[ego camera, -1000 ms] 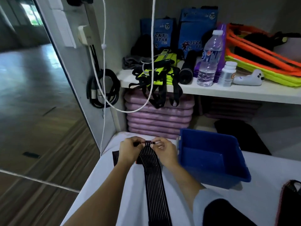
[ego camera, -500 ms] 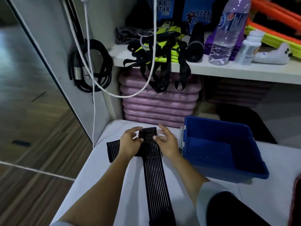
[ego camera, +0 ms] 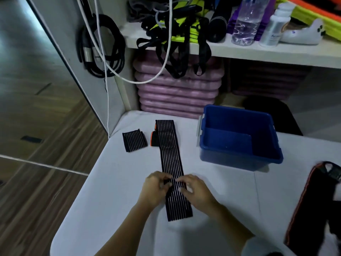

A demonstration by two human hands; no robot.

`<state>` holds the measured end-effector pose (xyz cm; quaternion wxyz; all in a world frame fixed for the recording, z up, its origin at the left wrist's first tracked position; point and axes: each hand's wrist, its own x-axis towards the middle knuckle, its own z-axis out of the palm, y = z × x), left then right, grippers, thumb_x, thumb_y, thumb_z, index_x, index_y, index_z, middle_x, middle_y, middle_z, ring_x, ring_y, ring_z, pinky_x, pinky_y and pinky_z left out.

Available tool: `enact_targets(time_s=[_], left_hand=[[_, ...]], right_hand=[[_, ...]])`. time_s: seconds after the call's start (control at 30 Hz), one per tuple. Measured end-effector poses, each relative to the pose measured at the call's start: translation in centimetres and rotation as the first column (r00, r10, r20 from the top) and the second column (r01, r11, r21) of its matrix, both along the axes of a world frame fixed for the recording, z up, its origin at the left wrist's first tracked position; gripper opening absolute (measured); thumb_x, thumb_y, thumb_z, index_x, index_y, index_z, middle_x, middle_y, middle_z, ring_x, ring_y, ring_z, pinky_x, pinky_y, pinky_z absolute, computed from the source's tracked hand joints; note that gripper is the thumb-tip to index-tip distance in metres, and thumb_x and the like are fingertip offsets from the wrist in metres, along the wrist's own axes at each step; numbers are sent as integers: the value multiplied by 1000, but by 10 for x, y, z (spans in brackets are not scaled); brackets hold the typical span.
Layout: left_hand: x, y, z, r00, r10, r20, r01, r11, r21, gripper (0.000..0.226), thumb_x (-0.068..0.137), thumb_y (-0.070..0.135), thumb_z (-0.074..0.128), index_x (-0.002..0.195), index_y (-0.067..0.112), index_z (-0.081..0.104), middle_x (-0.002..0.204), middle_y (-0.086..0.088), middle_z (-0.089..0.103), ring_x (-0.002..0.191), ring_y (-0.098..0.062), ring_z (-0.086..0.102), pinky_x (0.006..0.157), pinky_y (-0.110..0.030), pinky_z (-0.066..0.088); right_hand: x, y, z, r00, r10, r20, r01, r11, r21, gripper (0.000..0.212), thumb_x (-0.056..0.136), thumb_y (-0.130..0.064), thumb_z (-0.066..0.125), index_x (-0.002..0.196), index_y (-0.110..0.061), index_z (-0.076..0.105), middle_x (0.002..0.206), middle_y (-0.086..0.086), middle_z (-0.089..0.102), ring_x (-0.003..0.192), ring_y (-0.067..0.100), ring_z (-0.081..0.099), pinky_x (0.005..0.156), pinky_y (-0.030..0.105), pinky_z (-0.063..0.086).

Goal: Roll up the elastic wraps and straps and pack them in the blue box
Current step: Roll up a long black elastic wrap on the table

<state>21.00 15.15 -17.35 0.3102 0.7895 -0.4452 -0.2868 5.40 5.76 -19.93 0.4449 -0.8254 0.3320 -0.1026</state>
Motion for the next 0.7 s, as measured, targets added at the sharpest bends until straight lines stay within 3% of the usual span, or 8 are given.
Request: enact_targets(time_s=[0.1,0.2,0.43,0.7], left_hand=[[-23,25,-11,980,-167,111,157,983,100,39,82,27,66,121,21,60,125,5,56,118,-11,44,97,-14,31],[-35,41,-18,939,-263,223,226,958,175,51,80,36,65,129,24,54,138,7,42,127,-14,33,108,-22,28],[-68,76,-20,887,-344,307,288,933,213,52,81,43,60,131,31,50,141,9,37,127,-15,32,105,-27,31],[-117,111,-23,914,-284,289,257,958,129,47,76,37,65,122,27,60,137,8,45,128,-15,36,106,-26,33]], right_hand=[[-31,22,-6,986,155,-68,-162,981,-103,34,84,-28,65,118,-23,61,117,-11,57,111,-2,43,101,11,33],[-49,32,-10,968,236,-87,-247,955,-166,49,76,-26,71,122,-18,59,125,-5,58,116,4,43,100,5,23],[-83,57,-9,948,276,-156,-306,927,-217,51,76,-19,68,126,-17,57,126,-5,56,119,9,43,99,7,21],[-132,79,-6,938,311,-154,-336,926,-171,49,81,-28,66,128,-22,54,126,-10,53,118,3,38,100,9,26]])
